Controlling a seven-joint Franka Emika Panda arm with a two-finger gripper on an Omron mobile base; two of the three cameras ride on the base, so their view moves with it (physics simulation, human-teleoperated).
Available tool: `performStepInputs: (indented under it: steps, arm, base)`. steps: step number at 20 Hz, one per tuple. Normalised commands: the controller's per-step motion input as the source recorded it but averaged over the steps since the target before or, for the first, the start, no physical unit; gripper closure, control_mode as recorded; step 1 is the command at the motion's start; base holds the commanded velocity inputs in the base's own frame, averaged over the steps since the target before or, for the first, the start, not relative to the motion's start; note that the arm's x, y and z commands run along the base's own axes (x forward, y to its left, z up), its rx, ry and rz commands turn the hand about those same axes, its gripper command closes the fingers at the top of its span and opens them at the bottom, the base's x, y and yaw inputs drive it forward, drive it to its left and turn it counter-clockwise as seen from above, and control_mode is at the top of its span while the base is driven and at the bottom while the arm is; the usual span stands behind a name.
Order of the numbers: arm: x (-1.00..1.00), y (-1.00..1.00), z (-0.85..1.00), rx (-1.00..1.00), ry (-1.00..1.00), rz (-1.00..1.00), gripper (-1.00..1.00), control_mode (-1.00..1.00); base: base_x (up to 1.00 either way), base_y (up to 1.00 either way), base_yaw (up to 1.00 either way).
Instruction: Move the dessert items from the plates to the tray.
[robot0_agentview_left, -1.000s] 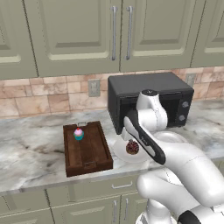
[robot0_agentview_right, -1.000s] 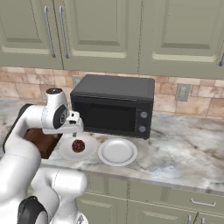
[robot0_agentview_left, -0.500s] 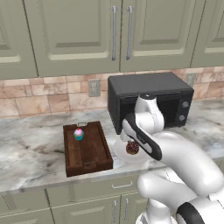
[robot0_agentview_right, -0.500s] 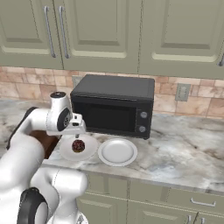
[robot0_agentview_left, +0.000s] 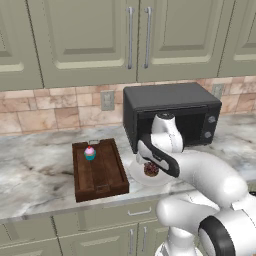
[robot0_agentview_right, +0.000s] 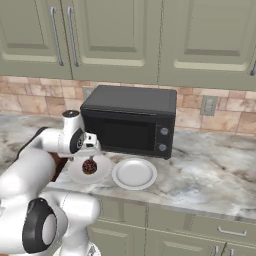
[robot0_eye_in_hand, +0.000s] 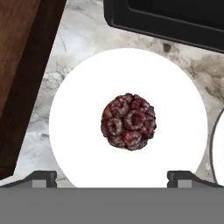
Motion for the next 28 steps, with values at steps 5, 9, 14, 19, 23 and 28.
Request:
performStepInputs:
  steps: [5,9,14,19,23,28]
  arm:
    - [0.21,-0.01,-0.32,0.00,0.00,0.00,-1.00,-1.00]
    - [0.23,0.00,-0.31,0.00,0.00,0.00,-1.00,-1.00]
    - [0.24,0.00,-0.28,0.00,0.00,0.00,-1.00,-1.00]
    - [0.19,-0.03,-0.24,0.00,0.00,0.00,-1.00,-1.00]
    - [0.14,-0.07,-0.23,0.00,0.00,0.00,-1.00,-1.00]
    - [0.06,-0.02,-0.23,0.00,0.00,0.00,1.00,-1.00]
  base:
    - [0.00,0.00,0.00]
    - [0.00,0.00,0.00]
    - [0.00,0.00,0.00]
    - [0.00,0.00,0.00]
    - [0.00,0.00,0.00]
    - [0.00,0.00,0.00]
